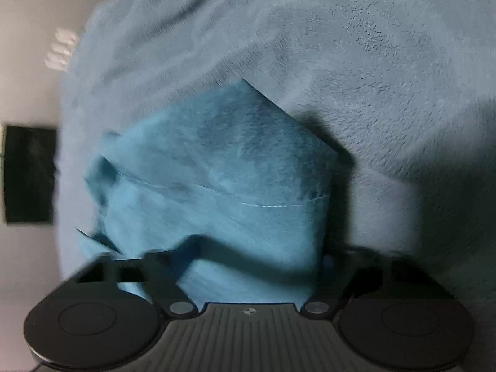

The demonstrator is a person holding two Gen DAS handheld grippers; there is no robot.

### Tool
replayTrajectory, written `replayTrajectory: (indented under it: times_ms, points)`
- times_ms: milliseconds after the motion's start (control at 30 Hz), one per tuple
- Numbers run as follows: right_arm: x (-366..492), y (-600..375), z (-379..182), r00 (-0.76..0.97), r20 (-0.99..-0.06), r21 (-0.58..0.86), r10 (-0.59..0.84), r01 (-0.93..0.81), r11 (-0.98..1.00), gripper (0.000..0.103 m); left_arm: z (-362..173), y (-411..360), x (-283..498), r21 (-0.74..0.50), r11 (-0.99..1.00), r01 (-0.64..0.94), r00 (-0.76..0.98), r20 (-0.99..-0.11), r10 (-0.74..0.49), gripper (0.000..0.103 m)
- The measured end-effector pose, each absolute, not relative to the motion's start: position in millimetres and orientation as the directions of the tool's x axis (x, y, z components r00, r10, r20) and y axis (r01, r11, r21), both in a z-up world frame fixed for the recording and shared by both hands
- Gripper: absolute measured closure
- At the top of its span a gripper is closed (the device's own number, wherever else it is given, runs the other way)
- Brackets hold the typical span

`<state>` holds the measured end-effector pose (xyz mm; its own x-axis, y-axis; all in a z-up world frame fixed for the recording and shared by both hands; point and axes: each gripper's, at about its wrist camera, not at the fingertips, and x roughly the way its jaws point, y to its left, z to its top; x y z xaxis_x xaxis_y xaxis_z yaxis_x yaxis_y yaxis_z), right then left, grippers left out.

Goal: Fold large clothes

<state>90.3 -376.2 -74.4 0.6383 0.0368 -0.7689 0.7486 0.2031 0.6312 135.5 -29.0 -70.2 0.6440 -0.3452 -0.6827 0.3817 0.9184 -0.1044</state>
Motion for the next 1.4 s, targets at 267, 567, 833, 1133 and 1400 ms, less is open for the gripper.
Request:
replayTrajectory:
  times_ms: [267,567,833,1133,1400]
  points:
    - [58.2,-341.3,-38.9,0.907,-0.421,0.873,0.0,0.405,0.273,0.077,-80.3,-30.8,145.2,-0.111,0.927,0.359,0.622,-0.712,-0.326,0.017]
    - [85.5,-346.6,-58.6,0.875,-0.484,0.859,0.023,0.469,0.206,0.04,-76.8,-44.9,146.2,-0.072,0.926,0.371,0.645,-0.697,-0.313,0.017]
    - [89.9,-342.6,-63.4,0.857,-0.514,0.836,0.026,0.494,0.239,0.065,-74.8,-73.8,142.2,-0.041,0.881,0.471,0.64,-0.672,-0.373,0.018]
    - [82.2,-314.9,-27.7,0.904,-0.427,0.811,0.016,0.375,0.448,0.084,-92.2,-92.2,134.0,0.045,0.835,0.548,0.59,-0.728,-0.348,0.017]
    - [86.1,-335.2,-40.1,0.884,-0.468,0.845,-0.014,0.452,0.287,0.056,-57.1,-77.9,131.2,0.028,0.868,0.496,0.707,-0.594,-0.385,0.017]
